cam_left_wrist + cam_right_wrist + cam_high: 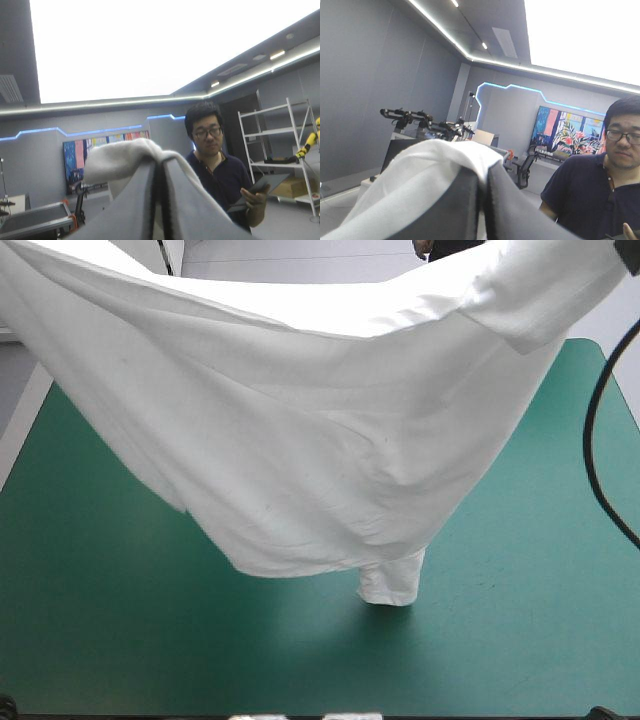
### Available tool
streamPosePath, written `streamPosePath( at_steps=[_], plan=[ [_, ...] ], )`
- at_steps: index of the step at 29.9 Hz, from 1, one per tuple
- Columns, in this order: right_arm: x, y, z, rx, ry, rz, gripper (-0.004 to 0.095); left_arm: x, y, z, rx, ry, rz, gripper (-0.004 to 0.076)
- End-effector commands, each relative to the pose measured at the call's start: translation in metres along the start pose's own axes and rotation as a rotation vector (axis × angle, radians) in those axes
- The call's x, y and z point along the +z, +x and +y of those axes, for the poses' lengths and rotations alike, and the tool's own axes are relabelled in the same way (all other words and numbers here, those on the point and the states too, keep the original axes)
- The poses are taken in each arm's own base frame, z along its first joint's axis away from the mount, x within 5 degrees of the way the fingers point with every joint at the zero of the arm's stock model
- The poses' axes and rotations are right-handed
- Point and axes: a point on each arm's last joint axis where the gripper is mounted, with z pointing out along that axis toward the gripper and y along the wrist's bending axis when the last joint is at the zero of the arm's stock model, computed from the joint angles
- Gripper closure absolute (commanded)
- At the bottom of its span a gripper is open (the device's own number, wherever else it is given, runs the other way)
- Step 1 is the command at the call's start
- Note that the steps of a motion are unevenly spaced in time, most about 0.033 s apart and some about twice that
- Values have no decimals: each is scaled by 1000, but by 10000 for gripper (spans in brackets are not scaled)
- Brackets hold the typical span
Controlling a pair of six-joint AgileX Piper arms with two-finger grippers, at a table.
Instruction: Fold the cloth
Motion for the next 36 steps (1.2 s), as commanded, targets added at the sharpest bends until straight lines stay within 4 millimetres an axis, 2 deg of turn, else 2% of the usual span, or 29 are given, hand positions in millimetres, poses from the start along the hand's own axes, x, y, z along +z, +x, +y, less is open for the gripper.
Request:
streamPosePath(
  at_steps=[1, 3, 7, 10, 12, 16, 22, 28, 36],
  plan=[
    [-11, -17, -8, -27, 50, -130, 923, -9, -16, -2, -6, -6, -116, 733],
    [-9, -15, -7, -28, 47, -117, 923, -8, -14, -2, 0, -7, -92, 733],
    [8, 2, -1, -42, 48, -14, 923, 7, 7, 5, 12, -28, 18, 733],
    [30, 29, 6, -36, 65, 136, 923, 28, 39, 14, 14, -45, 175, 733],
    [49, 55, 14, -54, 77, 263, 925, 43, 64, 20, 3, -52, 291, 733],
    [82, 110, 34, -64, 79, 487, 925, 74, 139, 34, -42, -62, 611, 733],
    [118, 195, 57, -92, 59, 734, 925, 103, 245, 53, -80, -108, 949, 733],
    [146, 288, 52, 22, 58, 920, 925, 118, 339, 64, -90, -130, 1152, 733],
    [166, 392, 38, 205, -9, 1130, 925, 132, 447, 78, -79, -197, 1286, 733]
  ],
)
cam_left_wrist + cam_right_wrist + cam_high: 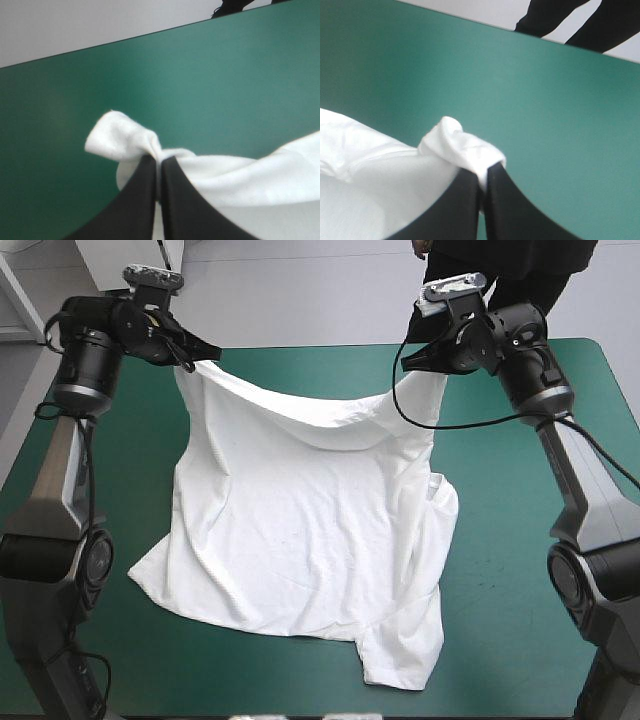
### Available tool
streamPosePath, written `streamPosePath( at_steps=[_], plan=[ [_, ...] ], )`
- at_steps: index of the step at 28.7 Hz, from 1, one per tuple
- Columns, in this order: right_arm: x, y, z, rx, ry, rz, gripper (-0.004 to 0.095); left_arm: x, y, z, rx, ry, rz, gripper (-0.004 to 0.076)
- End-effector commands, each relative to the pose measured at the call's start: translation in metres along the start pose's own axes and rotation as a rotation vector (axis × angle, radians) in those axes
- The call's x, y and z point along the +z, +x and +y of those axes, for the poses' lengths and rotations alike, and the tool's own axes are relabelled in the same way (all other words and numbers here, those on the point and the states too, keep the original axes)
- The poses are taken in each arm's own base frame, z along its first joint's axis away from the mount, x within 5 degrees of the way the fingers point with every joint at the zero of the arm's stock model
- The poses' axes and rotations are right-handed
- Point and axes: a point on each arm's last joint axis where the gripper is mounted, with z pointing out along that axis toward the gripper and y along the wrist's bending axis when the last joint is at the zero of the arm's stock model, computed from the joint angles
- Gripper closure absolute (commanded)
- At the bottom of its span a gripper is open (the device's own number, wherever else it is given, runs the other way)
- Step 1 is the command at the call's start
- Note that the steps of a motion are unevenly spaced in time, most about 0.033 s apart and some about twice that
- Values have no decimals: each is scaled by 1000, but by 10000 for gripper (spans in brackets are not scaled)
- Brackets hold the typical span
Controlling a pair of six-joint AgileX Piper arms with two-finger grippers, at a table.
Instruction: Fold the cloth
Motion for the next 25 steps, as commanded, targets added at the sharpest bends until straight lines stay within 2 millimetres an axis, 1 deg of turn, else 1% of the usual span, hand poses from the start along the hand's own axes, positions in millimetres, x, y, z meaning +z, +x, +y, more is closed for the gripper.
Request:
streamPosePath(
  at_steps=[1, 5, 8, 9, 12, 14, 16, 18, 19, 20, 22, 23, 24, 25],
  plan=[
    [4, -7, -11, 41, -48, -52, 925, 11, -8, 0, -10, -16, -73, 733],
    [45, 9, -14, 63, -78, 68, 925, 62, 5, -2, -26, 2, 22, 733],
    [67, 19, -14, 62, -86, 132, 925, 92, 16, -3, -27, 9, 81, 733],
    [76, 22, -13, 62, -87, 150, 925, 98, 18, -3, -27, 10, 93, 733],
    [90, 28, -13, 62, -85, 171, 925, 112, 22, -2, -17, -4, 100, 733],
    [94, 29, -13, 67, -77, 175, 924, 116, 23, -1, -6, -20, 99, 732],
    [95, 29, -14, 78, -67, 171, 916, 116, 23, 0, -2, -30, 98, 715],
    [94, 28, -15, 76, -64, 169, 869, 114, 21, -1, -23, -21, 92, 661],
    [93, 27, -15, 76, -65, 169, 834, 113, 20, -2, -34, -4, 89, 629],
    [91, 26, -15, 75, -65, 165, 778, 110, 18, -4, -49, 18, 89, 579],
    [88, 23, -14, 78, -70, 162, 654, 104, 17, -8, -73, 62, 104, 471],
    [85, 21, -13, 85, -82, 162, 577, 100, 16, -10, -80, 83, 123, 396],
    [81, 18, -13, 87, -88, 164, 502, 97, 16, -11, -79, 87, 138, 347],
    [73, 15, -13, 118, -89, 183, 388, 88, 14, -10, -82, 83, 169, 251]
  ],
)
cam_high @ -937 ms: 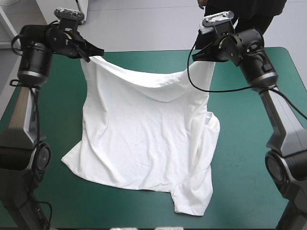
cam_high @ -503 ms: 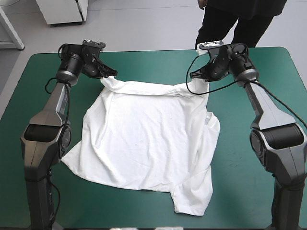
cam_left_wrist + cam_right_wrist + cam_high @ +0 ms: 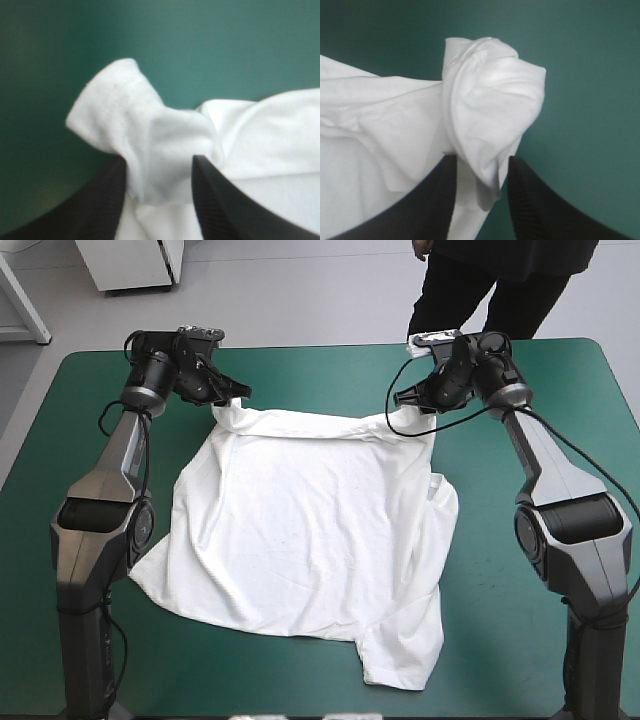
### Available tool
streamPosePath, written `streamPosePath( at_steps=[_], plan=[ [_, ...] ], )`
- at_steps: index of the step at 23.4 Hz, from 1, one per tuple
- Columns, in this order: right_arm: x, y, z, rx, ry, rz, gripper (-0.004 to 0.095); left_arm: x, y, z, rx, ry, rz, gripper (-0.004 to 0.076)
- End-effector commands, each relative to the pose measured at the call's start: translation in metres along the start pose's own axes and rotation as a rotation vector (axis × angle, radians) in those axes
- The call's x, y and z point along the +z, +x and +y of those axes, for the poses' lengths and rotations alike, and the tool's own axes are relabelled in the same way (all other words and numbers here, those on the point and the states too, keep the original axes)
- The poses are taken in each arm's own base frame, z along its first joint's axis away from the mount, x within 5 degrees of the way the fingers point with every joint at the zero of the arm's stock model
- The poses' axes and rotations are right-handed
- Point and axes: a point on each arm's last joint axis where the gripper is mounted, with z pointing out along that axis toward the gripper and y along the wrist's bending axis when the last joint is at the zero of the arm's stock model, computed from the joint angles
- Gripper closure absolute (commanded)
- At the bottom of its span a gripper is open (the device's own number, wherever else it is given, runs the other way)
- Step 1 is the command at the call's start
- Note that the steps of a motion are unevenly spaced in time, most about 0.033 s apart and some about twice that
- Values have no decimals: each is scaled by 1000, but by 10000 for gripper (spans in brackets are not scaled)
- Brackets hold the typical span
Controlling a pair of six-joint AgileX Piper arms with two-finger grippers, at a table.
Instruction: Fold the cloth
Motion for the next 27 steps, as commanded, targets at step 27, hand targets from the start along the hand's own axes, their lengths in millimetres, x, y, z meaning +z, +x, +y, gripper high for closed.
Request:
streamPosePath(
  at_steps=[27],
  plan=[
    [-260, 134, 23, 73, -150, -167, 463, -312, 127, -26, 17, -53, -308, 286]
  ],
)
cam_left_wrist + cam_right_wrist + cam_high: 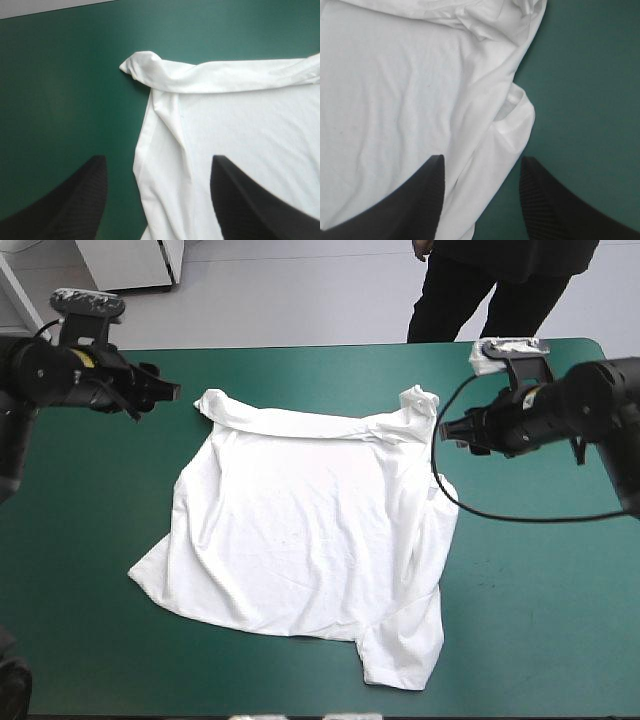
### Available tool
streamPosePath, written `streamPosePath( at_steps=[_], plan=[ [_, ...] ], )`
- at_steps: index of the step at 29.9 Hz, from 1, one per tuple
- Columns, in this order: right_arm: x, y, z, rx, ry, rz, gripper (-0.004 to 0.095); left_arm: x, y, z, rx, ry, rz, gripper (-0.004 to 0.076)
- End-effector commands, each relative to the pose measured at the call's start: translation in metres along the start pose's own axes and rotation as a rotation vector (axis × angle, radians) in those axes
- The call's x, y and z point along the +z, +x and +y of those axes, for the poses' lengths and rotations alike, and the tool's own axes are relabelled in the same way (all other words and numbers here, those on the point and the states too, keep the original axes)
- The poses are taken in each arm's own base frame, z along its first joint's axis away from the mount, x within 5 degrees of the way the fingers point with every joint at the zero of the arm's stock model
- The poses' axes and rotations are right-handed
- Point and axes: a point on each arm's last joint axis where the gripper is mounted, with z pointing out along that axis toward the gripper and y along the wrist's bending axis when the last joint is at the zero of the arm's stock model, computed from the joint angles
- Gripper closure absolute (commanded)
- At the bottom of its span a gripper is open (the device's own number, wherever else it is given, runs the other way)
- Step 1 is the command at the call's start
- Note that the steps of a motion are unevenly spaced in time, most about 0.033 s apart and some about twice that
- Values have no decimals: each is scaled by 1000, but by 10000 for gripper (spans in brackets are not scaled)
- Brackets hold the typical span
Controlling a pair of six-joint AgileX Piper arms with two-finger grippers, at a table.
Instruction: Fold the cloth
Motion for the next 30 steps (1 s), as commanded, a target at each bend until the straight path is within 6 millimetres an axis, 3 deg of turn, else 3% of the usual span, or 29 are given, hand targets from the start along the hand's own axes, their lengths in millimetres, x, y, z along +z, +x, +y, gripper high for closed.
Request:
streamPosePath(
  at_steps=[1, 4, 6, 18, 24, 30],
  plan=[
    [-39, 24, 6, 10, -42, -80, 463, -48, 26, -5, 5, 13, -41, 286],
    [-52, 43, 7, 40, -42, -97, 463, -57, 48, -7, -11, 17, -24, 286],
    [-55, 49, 6, 44, -38, -103, 463, -50, 61, -7, -24, 12, 20, 286],
    [-46, 59, 3, 45, -29, -59, 463, 41, 147, 2, -57, -100, 463, 286],
    [-43, 60, 2, 30, -24, -51, 463, 74, 172, 8, -117, -80, 543, 286],
    [-42, 61, 2, 31, -22, -45, 465, 101, 183, 21, -203, -45, 586, 286]
  ],
)
